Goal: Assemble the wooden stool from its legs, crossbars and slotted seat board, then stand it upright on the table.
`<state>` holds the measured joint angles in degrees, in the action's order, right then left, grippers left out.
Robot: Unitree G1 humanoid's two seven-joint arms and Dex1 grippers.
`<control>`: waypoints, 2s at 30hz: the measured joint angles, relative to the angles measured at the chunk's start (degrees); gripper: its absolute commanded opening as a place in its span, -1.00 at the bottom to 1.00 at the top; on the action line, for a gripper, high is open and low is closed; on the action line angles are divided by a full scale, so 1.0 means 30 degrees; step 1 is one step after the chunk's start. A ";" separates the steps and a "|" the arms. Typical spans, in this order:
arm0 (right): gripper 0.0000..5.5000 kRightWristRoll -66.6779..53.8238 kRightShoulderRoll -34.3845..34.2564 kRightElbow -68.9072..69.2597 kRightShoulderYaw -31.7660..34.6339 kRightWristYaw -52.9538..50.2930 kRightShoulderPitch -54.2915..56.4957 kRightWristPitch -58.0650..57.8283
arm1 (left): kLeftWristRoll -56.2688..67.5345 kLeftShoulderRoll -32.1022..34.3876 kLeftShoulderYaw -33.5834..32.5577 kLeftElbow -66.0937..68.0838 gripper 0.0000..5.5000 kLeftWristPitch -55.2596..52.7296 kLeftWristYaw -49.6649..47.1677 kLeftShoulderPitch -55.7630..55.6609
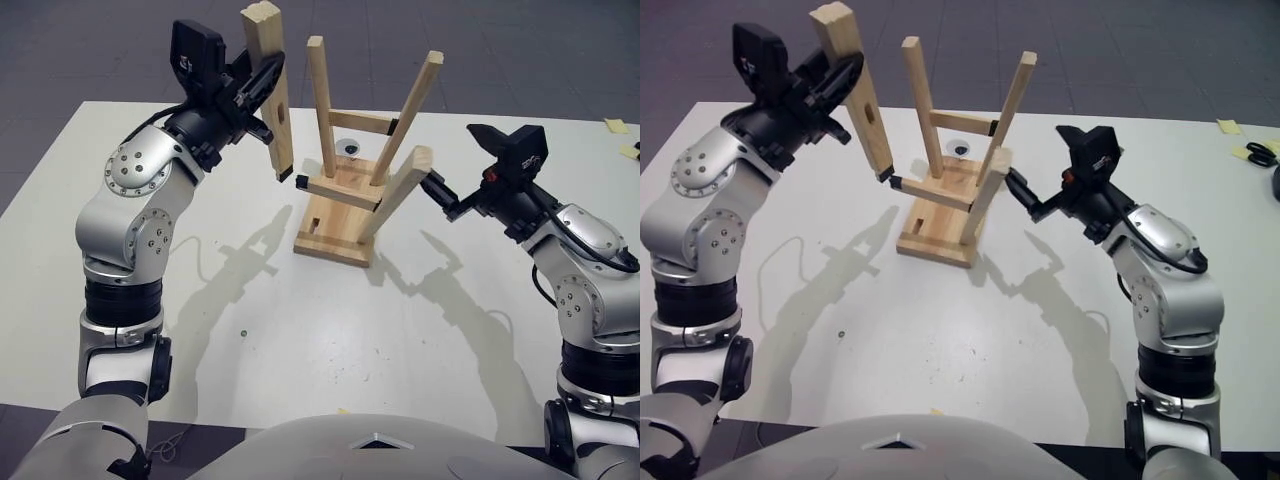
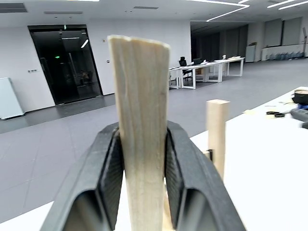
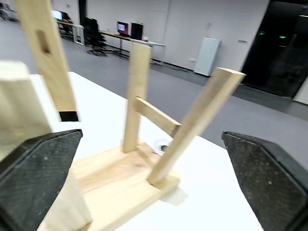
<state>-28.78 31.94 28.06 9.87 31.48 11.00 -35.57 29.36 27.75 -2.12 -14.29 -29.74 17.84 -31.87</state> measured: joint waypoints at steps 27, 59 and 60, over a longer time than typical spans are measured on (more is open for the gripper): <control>-0.12 -0.4029 -0.0074 -0.1487 -0.1983 0.4336 0.1636 -0.0491 | -0.0317 -0.4059 -0.1484 -0.3805 -0.62 -0.2850 -0.3876 0.3778; -0.21 -0.3683 -0.0493 -0.0879 -0.2742 0.3054 0.1177 0.0276 | 0.1514 -0.5969 -0.3205 -0.0615 -0.62 -0.1697 -0.2664 0.4031; -0.21 -0.3664 -0.0506 -0.0880 -0.2759 0.3048 0.1176 0.0300 | 0.1477 -0.5961 -0.3200 -0.0490 -0.62 -0.1540 -0.2574 0.4018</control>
<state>-39.77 30.42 25.42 1.60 40.62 14.53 -34.67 33.79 9.87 -11.72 -15.76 -34.36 10.12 -19.82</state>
